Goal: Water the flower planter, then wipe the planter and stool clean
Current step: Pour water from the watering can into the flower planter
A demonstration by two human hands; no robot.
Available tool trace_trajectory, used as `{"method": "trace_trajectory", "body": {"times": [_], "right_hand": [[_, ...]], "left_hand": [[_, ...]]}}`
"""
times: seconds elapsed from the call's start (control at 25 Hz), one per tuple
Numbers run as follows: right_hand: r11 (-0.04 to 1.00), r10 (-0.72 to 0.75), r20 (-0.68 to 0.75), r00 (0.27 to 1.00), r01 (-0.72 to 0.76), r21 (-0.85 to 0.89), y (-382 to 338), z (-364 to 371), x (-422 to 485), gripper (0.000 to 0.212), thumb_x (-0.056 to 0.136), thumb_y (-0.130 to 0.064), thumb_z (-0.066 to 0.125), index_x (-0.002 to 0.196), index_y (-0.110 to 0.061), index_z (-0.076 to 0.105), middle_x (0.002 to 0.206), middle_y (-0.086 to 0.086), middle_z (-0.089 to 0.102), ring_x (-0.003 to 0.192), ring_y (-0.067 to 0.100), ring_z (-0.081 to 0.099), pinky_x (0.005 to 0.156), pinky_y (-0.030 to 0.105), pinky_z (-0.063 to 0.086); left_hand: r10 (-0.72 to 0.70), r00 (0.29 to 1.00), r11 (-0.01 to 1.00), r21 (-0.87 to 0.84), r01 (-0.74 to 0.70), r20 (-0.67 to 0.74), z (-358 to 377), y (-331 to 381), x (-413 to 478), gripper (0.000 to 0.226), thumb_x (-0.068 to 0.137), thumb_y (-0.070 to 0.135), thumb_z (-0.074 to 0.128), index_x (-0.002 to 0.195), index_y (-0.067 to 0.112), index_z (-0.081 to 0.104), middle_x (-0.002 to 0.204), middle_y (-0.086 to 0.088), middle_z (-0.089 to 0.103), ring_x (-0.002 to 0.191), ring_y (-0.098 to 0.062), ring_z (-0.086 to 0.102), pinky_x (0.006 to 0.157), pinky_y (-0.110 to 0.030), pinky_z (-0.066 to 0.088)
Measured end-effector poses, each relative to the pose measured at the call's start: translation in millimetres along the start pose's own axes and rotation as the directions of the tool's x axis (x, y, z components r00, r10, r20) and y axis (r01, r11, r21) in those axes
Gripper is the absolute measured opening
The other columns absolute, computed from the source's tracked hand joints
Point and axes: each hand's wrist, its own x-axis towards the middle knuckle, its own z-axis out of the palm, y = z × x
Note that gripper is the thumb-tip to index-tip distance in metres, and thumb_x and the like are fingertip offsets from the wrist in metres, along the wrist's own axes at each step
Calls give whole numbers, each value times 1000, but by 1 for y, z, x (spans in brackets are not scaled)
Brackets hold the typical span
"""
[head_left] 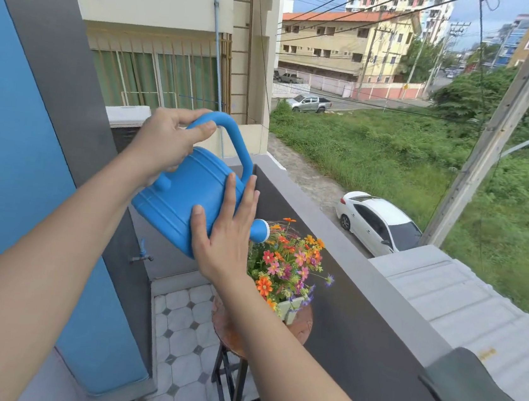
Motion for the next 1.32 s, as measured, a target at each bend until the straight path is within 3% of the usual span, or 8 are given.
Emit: {"method": "trace_trajectory", "body": {"times": [0.28,0.52,0.68,0.96,1.12,1.32], "right_hand": [[999,43,-104,994,-45,-9,-1,-11,-8,73,89,-56,30,153,-27,10,155,-11,-19,147,21,-18,114,31,-10],[997,76,-47,996,-74,33,-25,7,-20,72,90,-56,29,152,-31,2,148,-22,-32,144,16,-24,116,35,-9],[998,64,-27,998,-63,31,-23,9,-12,75,88,-57,26,153,-29,1,159,-6,-20,146,18,-19,117,38,-6],[999,49,-114,992,-47,16,-20,12,-16,69,91,-53,32,151,-33,6,160,-6,-18,146,22,-20,118,45,-2],[996,75,-39,996,-73,52,-35,24,-29,68,93,-52,35,148,-39,-3,154,-16,-27,144,19,-28,117,42,-7],[995,75,76,994,-80,62,-38,36,-29,71,96,-46,41,153,-29,1,157,-12,-24,143,14,-25,117,39,-7]], "left_hand": [[-28,988,999,-31,33,150,11,9,8,19,90,32,60,108,35,64,58,-1,25,38,-7,18,37,-16,14],[-12,987,999,42,6,158,-9,14,3,21,90,30,60,110,28,66,59,-1,25,34,-5,18,33,-14,15],[43,993,998,36,-47,113,-13,12,1,10,90,31,61,94,36,69,57,-1,26,41,-10,19,36,-17,15],[14,990,1000,-6,-14,144,-14,6,2,17,89,33,62,105,37,67,49,2,27,38,-8,18,35,-15,17],[-35,988,998,53,28,150,-29,2,0,21,88,32,62,109,33,67,52,0,28,35,-6,21,36,-13,16],[-12,997,997,82,6,78,-45,-7,-7,16,89,32,61,103,38,67,57,-2,26,37,-6,19,35,-15,18]]}}
